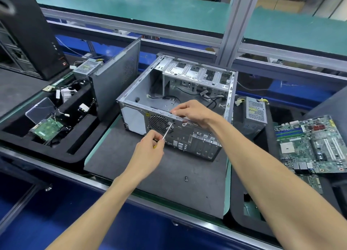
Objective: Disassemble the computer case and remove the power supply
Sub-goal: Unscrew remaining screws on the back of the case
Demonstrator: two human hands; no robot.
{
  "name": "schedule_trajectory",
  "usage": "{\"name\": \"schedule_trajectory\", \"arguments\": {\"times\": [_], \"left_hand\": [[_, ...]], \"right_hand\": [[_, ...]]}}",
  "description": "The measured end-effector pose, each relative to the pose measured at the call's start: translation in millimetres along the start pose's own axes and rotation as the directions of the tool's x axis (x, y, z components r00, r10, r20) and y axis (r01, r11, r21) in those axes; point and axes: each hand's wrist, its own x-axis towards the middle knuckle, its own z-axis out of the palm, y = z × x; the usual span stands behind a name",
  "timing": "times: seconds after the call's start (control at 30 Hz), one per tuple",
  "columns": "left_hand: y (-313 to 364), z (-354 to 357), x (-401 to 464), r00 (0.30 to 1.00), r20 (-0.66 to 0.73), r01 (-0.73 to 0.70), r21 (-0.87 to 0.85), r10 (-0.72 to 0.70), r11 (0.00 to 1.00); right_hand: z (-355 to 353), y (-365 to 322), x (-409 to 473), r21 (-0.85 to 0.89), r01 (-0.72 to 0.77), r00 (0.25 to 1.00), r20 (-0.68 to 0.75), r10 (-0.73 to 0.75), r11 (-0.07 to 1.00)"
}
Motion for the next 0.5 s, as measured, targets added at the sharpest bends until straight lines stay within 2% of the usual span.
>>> {"name": "schedule_trajectory", "arguments": {"times": [0.27,0.5], "left_hand": [[8,4,3,0.999,-0.027,-0.036,0.087,0.039,0.996],[11,4,-3,0.963,-0.203,-0.074,0.443,0.180,0.894]], "right_hand": [[1,5,0,0.012,0.074,0.997,-0.008,-0.074,0.997],[0,8,2,0.037,0.092,0.996,-0.010,-0.092,0.995]]}}
